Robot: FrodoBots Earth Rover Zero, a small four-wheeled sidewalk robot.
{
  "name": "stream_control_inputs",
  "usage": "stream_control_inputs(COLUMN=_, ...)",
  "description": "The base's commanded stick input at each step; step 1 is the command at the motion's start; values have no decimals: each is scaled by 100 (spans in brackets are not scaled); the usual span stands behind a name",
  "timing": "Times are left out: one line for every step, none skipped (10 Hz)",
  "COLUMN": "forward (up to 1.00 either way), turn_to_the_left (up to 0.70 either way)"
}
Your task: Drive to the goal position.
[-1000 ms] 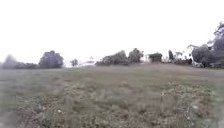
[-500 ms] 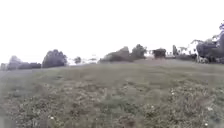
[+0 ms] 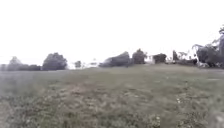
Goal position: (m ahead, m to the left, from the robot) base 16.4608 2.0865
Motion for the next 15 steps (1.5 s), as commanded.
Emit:
stream_control_inputs(forward=50, turn_to_the_left=0)
stream_control_inputs(forward=50, turn_to_the_left=0)
stream_control_inputs(forward=50, turn_to_the_left=0)
stream_control_inputs(forward=50, turn_to_the_left=0)
stream_control_inputs(forward=50, turn_to_the_left=0)
stream_control_inputs(forward=50, turn_to_the_left=0)
stream_control_inputs(forward=50, turn_to_the_left=0)
stream_control_inputs(forward=50, turn_to_the_left=0)
stream_control_inputs(forward=50, turn_to_the_left=0)
stream_control_inputs(forward=50, turn_to_the_left=0)
stream_control_inputs(forward=50, turn_to_the_left=0)
stream_control_inputs(forward=50, turn_to_the_left=0)
stream_control_inputs(forward=50, turn_to_the_left=0)
stream_control_inputs(forward=50, turn_to_the_left=0)
stream_control_inputs(forward=50, turn_to_the_left=0)
